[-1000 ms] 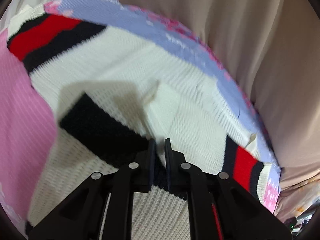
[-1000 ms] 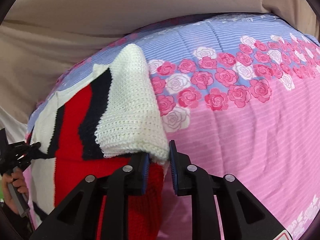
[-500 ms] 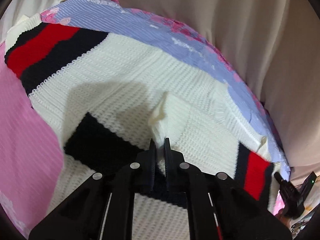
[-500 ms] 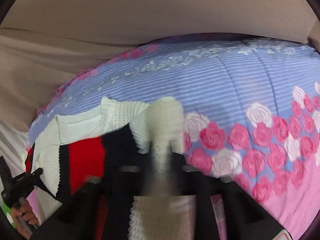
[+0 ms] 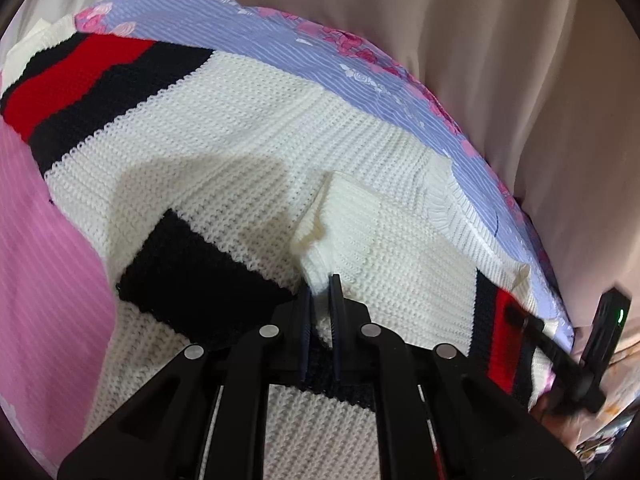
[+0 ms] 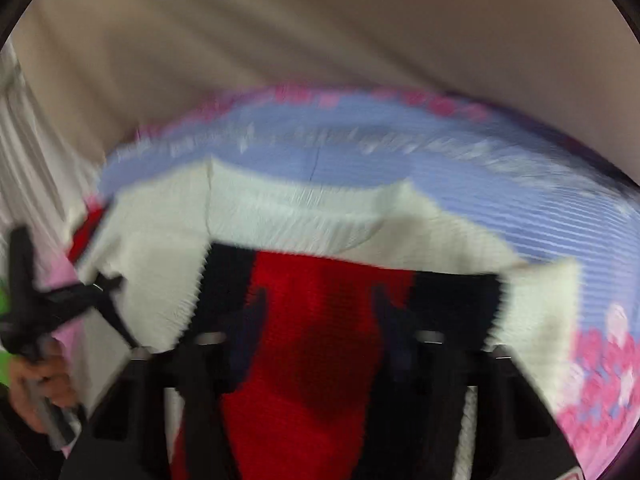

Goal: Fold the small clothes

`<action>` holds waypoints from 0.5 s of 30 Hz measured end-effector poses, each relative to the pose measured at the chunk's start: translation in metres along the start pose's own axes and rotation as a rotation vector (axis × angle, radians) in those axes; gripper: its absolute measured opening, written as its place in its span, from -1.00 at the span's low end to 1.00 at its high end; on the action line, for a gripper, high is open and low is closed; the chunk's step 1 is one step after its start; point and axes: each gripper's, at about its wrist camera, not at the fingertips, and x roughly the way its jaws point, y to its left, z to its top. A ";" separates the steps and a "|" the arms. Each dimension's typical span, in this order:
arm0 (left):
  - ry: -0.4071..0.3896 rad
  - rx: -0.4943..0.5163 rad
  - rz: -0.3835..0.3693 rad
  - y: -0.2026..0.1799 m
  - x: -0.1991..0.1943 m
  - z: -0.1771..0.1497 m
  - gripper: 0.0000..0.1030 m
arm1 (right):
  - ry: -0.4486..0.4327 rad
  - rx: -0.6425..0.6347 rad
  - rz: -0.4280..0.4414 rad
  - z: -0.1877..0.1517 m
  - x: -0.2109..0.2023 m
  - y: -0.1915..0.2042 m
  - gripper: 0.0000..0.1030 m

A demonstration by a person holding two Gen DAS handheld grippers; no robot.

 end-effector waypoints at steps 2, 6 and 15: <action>-0.004 0.013 -0.007 0.001 -0.002 -0.001 -0.81 | -0.049 0.050 -0.004 0.014 0.011 -0.005 -0.87; -0.083 -0.061 -0.104 0.029 -0.044 0.004 -0.78 | -0.049 0.271 0.037 0.024 -0.001 -0.029 -0.87; -0.248 -0.554 0.120 0.254 -0.099 0.096 -0.08 | -0.231 0.305 -0.211 -0.129 -0.129 -0.015 0.48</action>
